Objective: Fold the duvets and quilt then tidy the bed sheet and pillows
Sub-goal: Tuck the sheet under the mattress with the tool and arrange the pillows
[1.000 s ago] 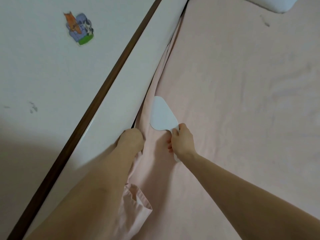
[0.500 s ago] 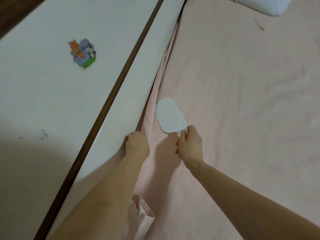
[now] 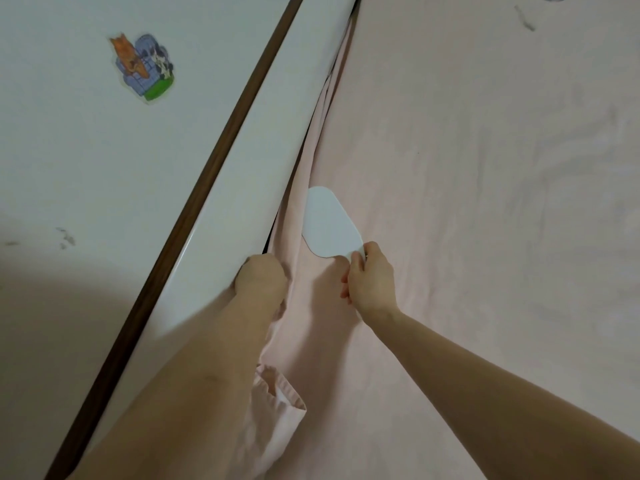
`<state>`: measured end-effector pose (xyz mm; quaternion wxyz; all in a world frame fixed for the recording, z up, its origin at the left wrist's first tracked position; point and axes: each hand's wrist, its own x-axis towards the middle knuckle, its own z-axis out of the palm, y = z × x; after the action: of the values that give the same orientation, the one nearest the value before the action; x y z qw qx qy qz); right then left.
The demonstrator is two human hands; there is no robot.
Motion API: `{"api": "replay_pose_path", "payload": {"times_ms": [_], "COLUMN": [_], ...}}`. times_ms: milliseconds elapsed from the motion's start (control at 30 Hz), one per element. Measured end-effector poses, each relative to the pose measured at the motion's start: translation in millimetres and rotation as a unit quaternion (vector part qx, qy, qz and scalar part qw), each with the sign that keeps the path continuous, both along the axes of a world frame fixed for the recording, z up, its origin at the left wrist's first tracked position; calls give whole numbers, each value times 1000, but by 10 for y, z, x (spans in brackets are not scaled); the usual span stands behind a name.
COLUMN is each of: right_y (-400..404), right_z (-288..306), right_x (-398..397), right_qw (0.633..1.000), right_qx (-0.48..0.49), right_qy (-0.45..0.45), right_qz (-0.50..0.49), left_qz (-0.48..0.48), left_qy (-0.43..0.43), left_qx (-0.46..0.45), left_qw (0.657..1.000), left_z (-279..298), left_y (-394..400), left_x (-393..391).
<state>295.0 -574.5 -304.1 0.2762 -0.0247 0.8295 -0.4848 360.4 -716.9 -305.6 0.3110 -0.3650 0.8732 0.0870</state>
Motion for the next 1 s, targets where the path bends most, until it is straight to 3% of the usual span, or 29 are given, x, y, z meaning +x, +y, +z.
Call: {"api": "replay_pose_path", "payload": {"times_ms": [167,267,333,400,500,633,733,800,867,933,1000], "right_y": [30,23,-24,-89,-222,-391,-496,-566,-634,-669,-680], "right_z": [49,113,221,311,358,331,348,369,369,392,449], "right_x": [39,110,150,152,58,-119,-211,-257,-312,-352,-420], "right_qw": [1000,993,981,977,974,981,983,982,975,962,942], "right_qx": [-9,-58,-119,-134,-131,-98,-89,-68,-76,-120,-172], "right_qy": [5,-34,-93,-135,-166,-155,-155,-168,-197,-228,-273], "right_qz": [-21,-96,-122,-98,-79,-65,-53,-56,-68,-84,-98], "left_qz": [-58,-59,-41,36,122,82,-8,72,271,416,402], "left_qy": [77,205,320,396,413,433,457,459,443,395,349], "left_qx": [-71,-96,-80,11,168,163,125,182,276,293,264], "left_qw": [993,972,943,917,886,883,881,867,809,765,804], "left_z": [134,237,238,181,225,263,374,466,488,525,622], "left_y": [139,264,355,405,478,543,546,493,371,212,44], "left_x": [152,339,463,503,445,374,321,247,76,-148,-367]}}
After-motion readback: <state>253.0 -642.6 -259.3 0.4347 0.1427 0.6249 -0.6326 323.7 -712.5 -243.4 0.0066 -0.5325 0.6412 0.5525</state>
